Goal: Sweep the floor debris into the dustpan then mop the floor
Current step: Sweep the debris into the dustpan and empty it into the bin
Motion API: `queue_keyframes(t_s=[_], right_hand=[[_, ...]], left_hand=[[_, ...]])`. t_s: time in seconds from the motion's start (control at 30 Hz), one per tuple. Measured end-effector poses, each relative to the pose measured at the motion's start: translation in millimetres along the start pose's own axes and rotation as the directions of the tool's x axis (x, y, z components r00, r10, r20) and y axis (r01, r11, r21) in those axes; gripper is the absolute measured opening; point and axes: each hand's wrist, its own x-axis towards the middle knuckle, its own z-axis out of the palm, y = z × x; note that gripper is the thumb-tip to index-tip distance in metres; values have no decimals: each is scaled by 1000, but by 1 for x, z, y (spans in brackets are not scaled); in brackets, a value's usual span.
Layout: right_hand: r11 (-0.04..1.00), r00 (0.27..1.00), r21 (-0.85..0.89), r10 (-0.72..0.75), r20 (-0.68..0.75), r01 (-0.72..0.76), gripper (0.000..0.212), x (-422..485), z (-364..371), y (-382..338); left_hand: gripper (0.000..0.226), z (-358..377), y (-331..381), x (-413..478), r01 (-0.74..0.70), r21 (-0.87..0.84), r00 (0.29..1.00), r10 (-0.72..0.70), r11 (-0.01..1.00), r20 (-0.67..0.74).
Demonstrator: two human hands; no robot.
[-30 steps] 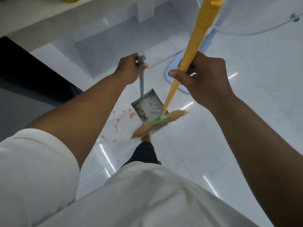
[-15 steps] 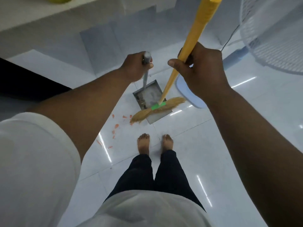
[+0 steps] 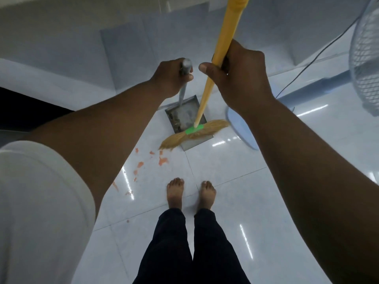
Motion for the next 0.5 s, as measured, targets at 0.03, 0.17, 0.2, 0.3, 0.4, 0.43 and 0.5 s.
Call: queue_keyframes(t_s=[0.03,0.17,0.2,0.3,0.4,0.43,0.5], right_hand=[[1000,1000,1,-4,2,4,32,4,3,1],[1000,1000,-12,-5,18,5,32,22,15,5],[1000,1000,-5,-3,21,3,32,26,18,6],[1000,999,22,12,33,-13,30,39,28,10],[999,999,31,15,46,-16,24,53,41,12],[999,998,32,16,56,-18,25,58,45,13],[999,997,29,14,81,-17,25,68,54,15]], left_hand=[[13,0,-1,3,12,-34,1000,-12,999,7],[9,-2,-6,12,10,-24,1000,-10,1000,3],[11,-2,-7,14,10,-39,1000,-10,999,8],[26,1,-11,19,4,-29,1000,-3,1000,10],[26,5,-12,21,38,-95,999,-38,995,4],[25,7,-13,21,38,-90,999,-38,995,-4],[24,7,-15,22,30,-44,999,-32,999,-33]])
